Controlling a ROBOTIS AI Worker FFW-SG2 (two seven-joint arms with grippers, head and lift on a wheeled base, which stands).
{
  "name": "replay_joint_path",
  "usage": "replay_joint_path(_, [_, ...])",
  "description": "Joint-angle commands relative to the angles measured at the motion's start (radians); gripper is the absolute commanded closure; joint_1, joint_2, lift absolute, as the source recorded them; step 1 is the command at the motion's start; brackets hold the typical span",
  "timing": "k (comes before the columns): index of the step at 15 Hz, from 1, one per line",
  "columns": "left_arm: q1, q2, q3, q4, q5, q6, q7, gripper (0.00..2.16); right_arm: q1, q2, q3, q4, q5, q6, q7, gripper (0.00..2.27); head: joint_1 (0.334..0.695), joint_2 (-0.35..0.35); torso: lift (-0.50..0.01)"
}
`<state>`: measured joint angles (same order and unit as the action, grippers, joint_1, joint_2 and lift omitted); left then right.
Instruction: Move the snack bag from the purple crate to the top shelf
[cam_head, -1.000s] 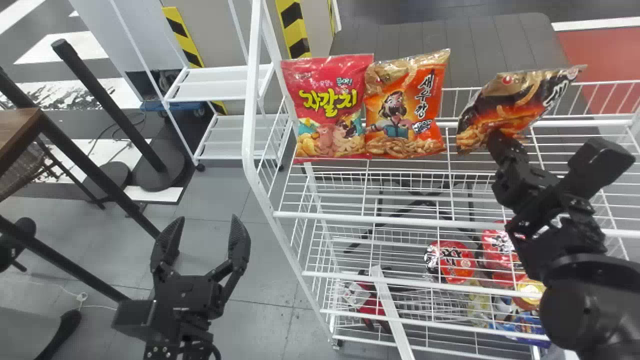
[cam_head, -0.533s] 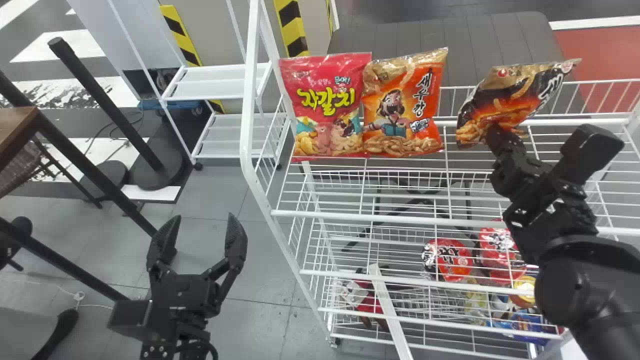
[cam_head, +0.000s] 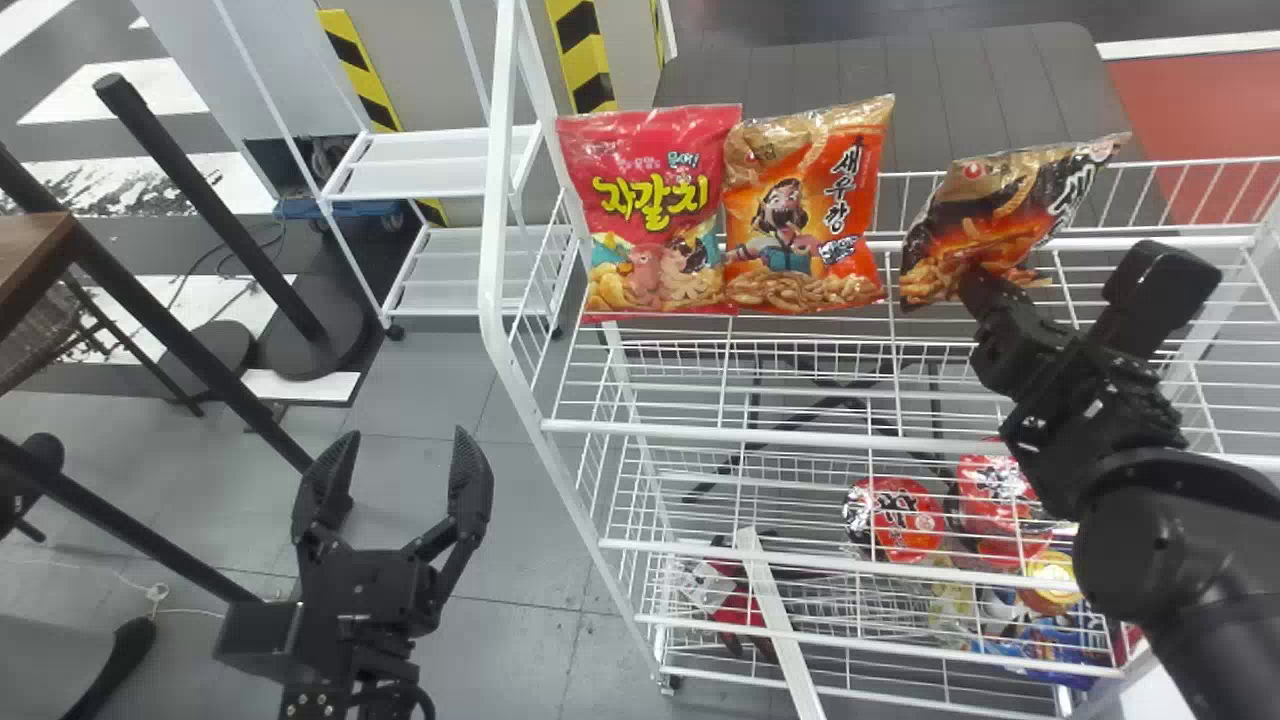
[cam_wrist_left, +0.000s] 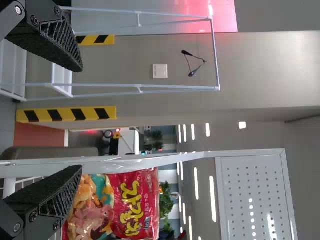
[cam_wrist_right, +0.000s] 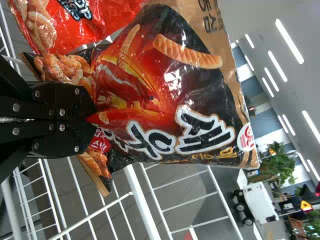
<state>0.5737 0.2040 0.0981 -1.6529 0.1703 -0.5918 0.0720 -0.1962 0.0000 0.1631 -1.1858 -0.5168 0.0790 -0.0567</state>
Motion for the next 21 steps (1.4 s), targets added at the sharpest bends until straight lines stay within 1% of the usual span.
replay_joint_path(1, [0.0,-0.002,0.0,0.002,0.002,-0.007,0.0,0.13,-0.008,0.001,-0.01,0.0,0.001,0.025,0.0,1.95,0.695,0.226,0.003])
replay_joint_path(2, [-0.001,-0.002,0.0,0.002,0.0,-0.007,0.0,0.13,-0.008,0.001,-0.011,0.0,0.0,0.025,0.0,1.67,0.695,0.226,0.003])
replay_joint_path(3, [0.0,-0.002,0.0,0.004,0.0,-0.007,0.0,0.13,-0.008,0.001,-0.014,0.0,-0.002,0.028,0.0,1.25,0.695,0.225,0.003])
replay_joint_path(4, [0.0,-0.002,0.0,0.004,0.002,-0.007,0.0,0.13,-0.008,0.001,-0.016,-0.002,-0.002,0.031,0.001,0.66,0.695,0.224,0.003])
replay_joint_path(5, [-0.001,-0.002,0.0,0.004,0.002,-0.007,0.0,0.13,-0.008,0.001,-0.019,-0.002,-0.003,0.058,0.001,0.28,0.695,0.223,0.003])
replay_joint_path(6, [-0.001,0.0,0.0,0.004,0.002,-0.01,0.0,0.13,-0.008,0.001,-0.02,-0.002,-0.003,0.061,0.001,0.06,0.695,0.223,0.003])
replay_joint_path(12, [0.0,-0.002,0.0,0.004,0.002,-0.01,0.0,0.13,0.012,0.001,-0.036,-0.037,-0.008,0.077,0.001,0.05,0.695,0.224,0.003])
replay_joint_path(21, [0.0,0.002,0.0,0.002,0.002,-0.019,0.0,0.13,0.081,0.001,-0.045,-0.222,-0.014,0.209,0.0,0.06,0.695,0.238,0.003])
